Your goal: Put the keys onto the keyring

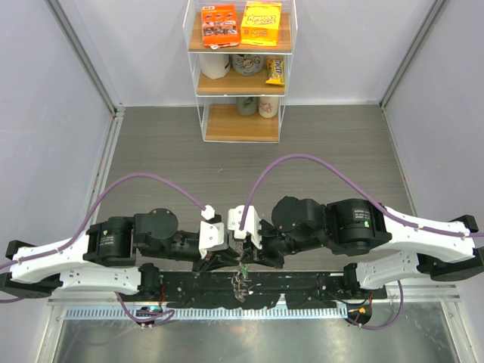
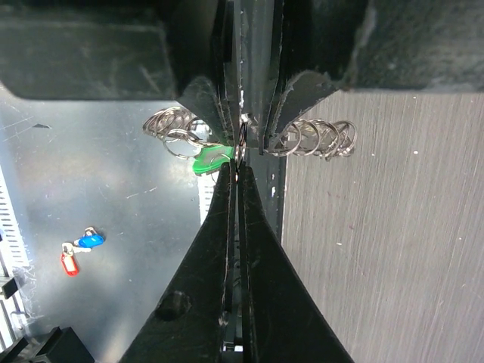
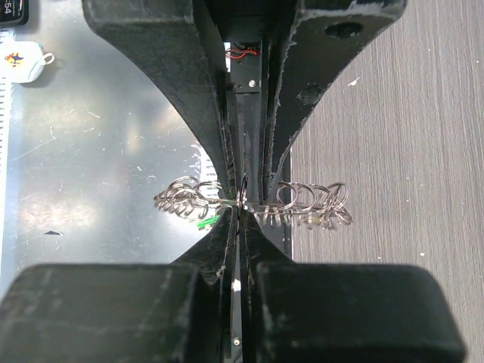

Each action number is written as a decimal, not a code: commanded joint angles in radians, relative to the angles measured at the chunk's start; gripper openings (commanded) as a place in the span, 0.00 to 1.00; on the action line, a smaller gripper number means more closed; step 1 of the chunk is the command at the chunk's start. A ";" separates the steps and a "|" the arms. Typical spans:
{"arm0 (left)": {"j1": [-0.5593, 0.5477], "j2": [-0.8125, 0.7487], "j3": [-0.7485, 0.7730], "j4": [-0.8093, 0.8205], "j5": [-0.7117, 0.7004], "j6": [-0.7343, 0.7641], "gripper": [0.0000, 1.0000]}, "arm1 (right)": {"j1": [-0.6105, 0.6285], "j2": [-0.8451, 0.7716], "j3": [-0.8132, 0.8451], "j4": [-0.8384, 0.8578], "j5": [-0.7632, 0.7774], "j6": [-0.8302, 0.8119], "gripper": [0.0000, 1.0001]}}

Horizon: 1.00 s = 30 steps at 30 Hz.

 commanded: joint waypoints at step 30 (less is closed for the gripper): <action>0.000 -0.050 -0.025 0.092 0.014 0.014 0.24 | 0.000 -0.030 -0.007 0.128 0.012 0.016 0.06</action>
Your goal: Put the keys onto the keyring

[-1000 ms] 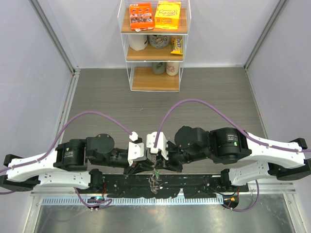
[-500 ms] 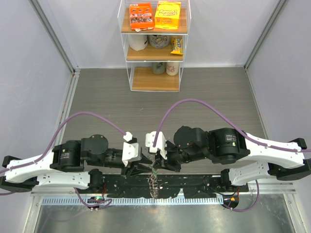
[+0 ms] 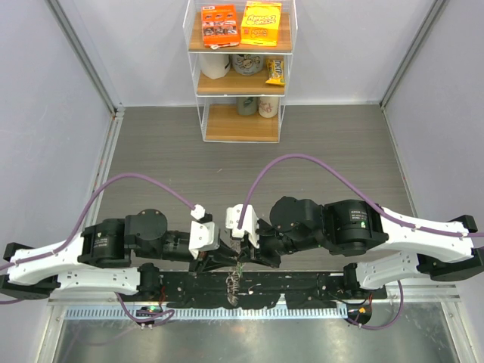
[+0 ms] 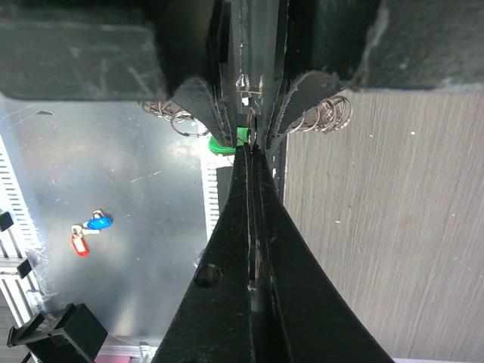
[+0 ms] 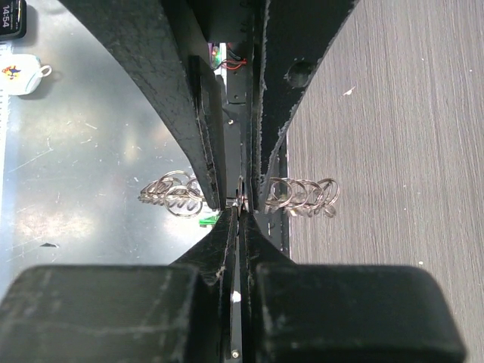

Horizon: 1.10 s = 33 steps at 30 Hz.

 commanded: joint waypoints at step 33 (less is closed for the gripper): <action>-0.025 -0.082 -0.092 0.200 -0.111 0.014 0.00 | 0.002 -0.198 -0.170 0.206 0.024 0.017 0.41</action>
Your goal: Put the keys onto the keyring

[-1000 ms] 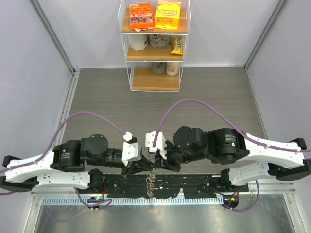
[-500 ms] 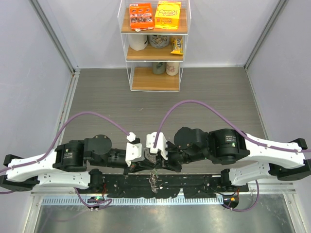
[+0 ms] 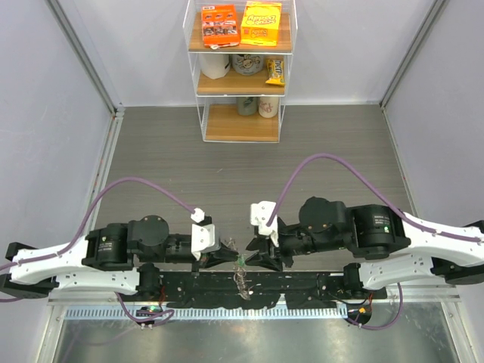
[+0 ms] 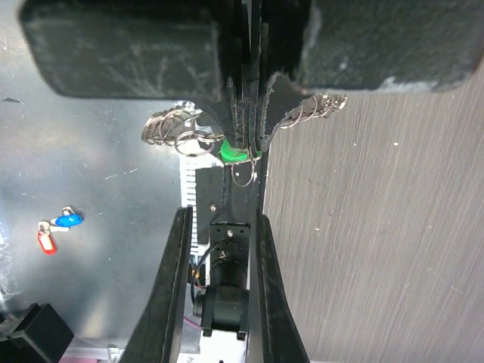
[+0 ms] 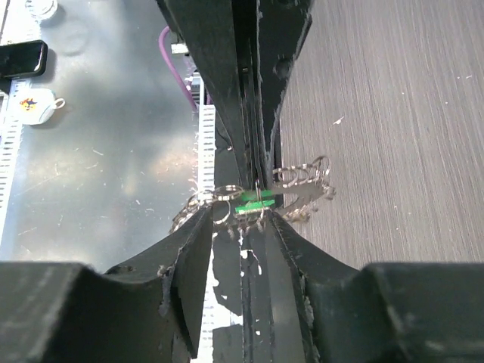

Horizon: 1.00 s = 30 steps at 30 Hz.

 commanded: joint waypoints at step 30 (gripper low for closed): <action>-0.009 -0.136 -0.076 0.281 0.012 -0.001 0.00 | 0.003 -0.034 -0.047 0.204 0.138 0.118 0.21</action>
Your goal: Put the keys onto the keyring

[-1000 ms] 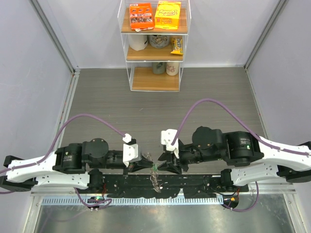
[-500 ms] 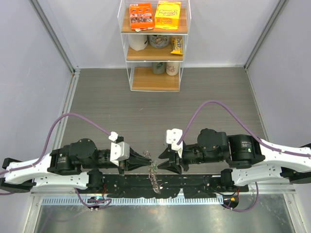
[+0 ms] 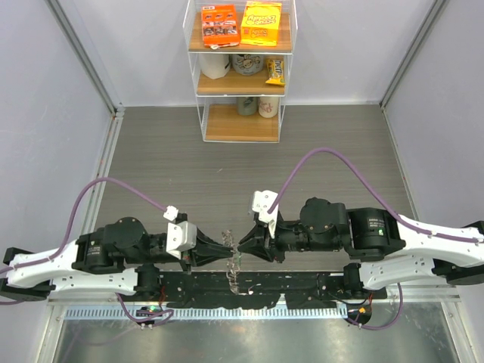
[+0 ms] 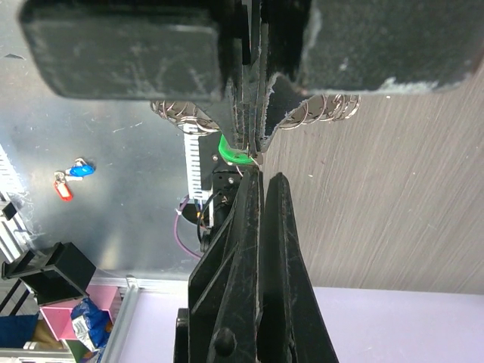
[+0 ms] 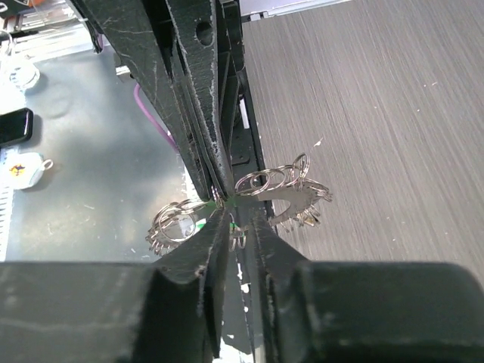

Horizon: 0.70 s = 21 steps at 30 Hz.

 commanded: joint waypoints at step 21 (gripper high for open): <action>-0.006 -0.063 -0.038 0.203 -0.013 0.007 0.00 | 0.004 -0.071 -0.105 0.133 0.024 0.045 0.15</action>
